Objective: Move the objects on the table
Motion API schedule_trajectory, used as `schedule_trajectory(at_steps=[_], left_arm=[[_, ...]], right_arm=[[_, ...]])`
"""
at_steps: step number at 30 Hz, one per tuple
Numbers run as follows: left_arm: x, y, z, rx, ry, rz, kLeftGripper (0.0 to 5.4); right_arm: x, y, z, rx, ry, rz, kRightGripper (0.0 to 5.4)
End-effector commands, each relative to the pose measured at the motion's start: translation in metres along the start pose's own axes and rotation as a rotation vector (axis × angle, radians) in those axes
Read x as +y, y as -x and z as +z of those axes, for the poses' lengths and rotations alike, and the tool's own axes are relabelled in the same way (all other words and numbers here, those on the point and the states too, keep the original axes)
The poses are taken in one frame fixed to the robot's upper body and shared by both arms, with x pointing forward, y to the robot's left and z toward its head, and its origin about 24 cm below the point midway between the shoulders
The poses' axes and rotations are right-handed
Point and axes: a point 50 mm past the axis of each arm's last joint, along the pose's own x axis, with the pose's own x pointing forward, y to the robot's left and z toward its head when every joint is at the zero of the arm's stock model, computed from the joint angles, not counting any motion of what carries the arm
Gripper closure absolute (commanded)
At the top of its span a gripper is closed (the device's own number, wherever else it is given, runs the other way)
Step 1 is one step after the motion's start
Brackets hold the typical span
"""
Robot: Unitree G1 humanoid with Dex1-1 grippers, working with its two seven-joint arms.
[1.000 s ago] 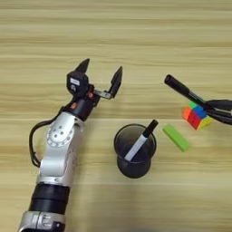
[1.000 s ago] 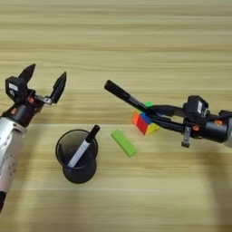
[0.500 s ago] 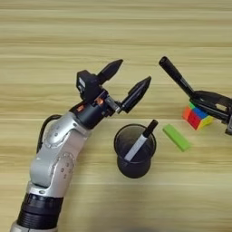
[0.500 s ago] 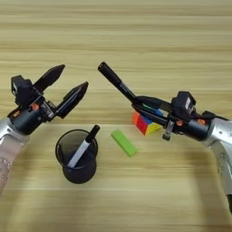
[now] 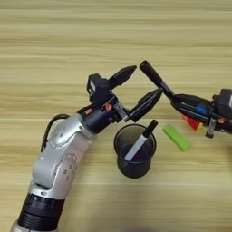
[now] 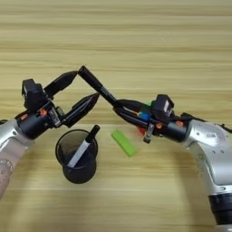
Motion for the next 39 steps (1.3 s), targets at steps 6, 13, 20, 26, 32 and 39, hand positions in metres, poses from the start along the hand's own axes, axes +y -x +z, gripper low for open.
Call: schedule_trajectory(at_steps=[6,13,20,26,32,39], left_arm=[[-0.005,-0.005,0.002,-0.02,0.02,-0.043,0.38],[-0.006,-0.005,0.002,-0.023,0.022,-0.043,1.14],[-0.006,-0.005,0.002,-0.031,0.026,-0.04,1.69],[-0.006,-0.005,0.002,-0.037,0.029,-0.037,2.29],[-0.005,-0.005,0.002,-0.039,0.029,-0.036,2.84],[-0.004,-0.005,0.003,-0.04,0.028,-0.036,3.44]], right_arm=[[0.009,-0.013,0.006,-0.009,0.032,0.071,4.61],[0.01,-0.013,0.007,-0.013,0.032,0.077,4.61],[0.008,-0.011,0.007,-0.017,0.025,0.068,4.61],[0.005,-0.007,0.005,-0.018,0.008,0.052,4.61],[0.003,-0.003,0.002,-0.015,-0.005,0.038,4.61],[0.002,-0.002,0.0,-0.013,-0.014,0.034,4.61]])
